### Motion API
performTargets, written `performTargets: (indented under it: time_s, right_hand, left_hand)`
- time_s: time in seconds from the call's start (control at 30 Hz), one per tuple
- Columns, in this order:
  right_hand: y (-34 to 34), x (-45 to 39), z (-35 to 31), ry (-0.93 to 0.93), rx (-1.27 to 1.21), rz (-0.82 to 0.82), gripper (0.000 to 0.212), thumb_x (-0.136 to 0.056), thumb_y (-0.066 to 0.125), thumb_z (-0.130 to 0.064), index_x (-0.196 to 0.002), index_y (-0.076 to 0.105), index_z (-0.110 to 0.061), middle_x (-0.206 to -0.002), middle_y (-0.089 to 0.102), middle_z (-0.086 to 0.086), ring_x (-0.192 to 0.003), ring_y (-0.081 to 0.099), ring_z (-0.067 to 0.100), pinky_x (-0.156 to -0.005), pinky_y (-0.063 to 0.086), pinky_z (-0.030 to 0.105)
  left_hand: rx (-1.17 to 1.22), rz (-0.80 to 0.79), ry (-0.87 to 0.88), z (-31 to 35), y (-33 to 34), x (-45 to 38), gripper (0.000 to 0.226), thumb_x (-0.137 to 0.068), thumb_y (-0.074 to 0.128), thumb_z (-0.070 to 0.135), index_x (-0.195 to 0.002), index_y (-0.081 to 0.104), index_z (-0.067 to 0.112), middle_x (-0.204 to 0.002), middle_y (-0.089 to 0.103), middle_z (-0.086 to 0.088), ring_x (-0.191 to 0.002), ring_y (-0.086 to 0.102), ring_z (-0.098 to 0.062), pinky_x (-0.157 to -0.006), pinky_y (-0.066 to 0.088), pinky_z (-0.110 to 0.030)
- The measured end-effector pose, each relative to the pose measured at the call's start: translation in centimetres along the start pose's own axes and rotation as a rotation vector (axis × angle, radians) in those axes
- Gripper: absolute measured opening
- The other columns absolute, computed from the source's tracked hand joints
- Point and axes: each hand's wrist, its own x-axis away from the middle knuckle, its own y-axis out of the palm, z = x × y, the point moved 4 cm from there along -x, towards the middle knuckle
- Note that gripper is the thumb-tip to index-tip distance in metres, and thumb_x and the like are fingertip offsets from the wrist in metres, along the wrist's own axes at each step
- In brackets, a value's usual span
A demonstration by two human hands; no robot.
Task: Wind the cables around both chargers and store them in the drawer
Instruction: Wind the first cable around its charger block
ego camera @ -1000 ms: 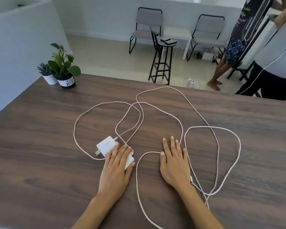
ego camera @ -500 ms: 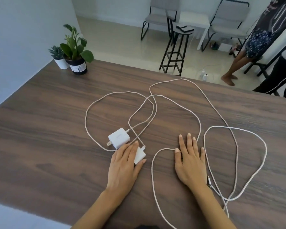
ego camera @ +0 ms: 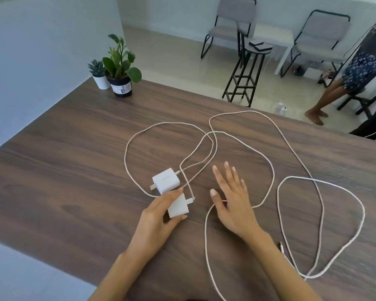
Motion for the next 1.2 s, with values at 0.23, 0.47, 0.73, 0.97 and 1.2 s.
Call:
performTargets:
  time_s: [0.23,0.47,0.73,0.97,1.2]
  right_hand:
    - [1.5,-3.5,-3.7,-0.280,0.023,-0.166,0.061,-0.097,0.042,-0.018,-0.143,0.015,-0.050,-0.157,-0.012,-0.011,-0.142,-0.019,0.008,-0.114,-0.004,0.036]
    - [0.7,-3.7,-4.9,-0.358,-0.129,0.035,0.034,-0.094,0.047,-0.028,-0.124,0.057,-0.040,-0.157,0.018,0.001,-0.146,0.006,0.015,-0.115,0.015,0.035]
    - [-5.5,-2.5,-4.6,-0.282,-0.258,0.483,0.013,-0.084,0.064,-0.011,-0.090,0.075,-0.015,-0.120,0.065,-0.001,-0.122,0.054,0.015,-0.103,0.042,0.032]
    - [-10.2,0.7,-3.4,-0.065,-0.468,0.575,0.015,-0.083,0.069,-0.006,-0.089,0.075,-0.018,-0.076,0.072,-0.010,-0.070,0.064,0.005,-0.067,0.050,0.023]
    - [-10.9,3.8,-2.1,0.129,-0.647,0.650,0.017,-0.079,0.070,-0.017,-0.083,0.072,-0.033,-0.082,0.071,-0.007,-0.070,0.062,0.021,-0.066,0.046,0.017]
  left_hand:
    - [0.100,-0.034,-0.041,0.9,-2.5,-0.6,0.057,-0.064,0.086,0.016,-0.113,0.063,0.035,-0.124,0.053,0.029,-0.112,0.054,0.008,-0.087,0.042,-0.007]
    - [0.171,0.002,-0.012,3.3,-4.6,-1.2,0.049,-0.066,0.074,0.035,-0.113,0.061,0.033,-0.116,0.061,0.018,-0.111,0.059,-0.006,-0.090,0.050,-0.022]
    - [0.242,-0.013,-0.076,5.4,-5.5,-3.5,0.049,-0.068,0.082,0.024,-0.109,0.058,0.036,-0.111,0.065,0.011,-0.104,0.062,-0.016,-0.085,0.052,-0.027]
    - [0.421,-0.096,-0.152,8.1,-3.9,-5.0,0.053,-0.059,0.086,0.009,-0.102,0.064,0.031,-0.099,0.069,0.014,-0.089,0.066,-0.008,-0.071,0.053,-0.019]
    - [0.465,-0.261,-0.105,10.0,-2.7,-5.0,0.056,-0.069,0.079,0.002,-0.117,0.061,0.024,-0.112,0.068,0.008,-0.102,0.065,-0.010,-0.088,0.050,-0.020]
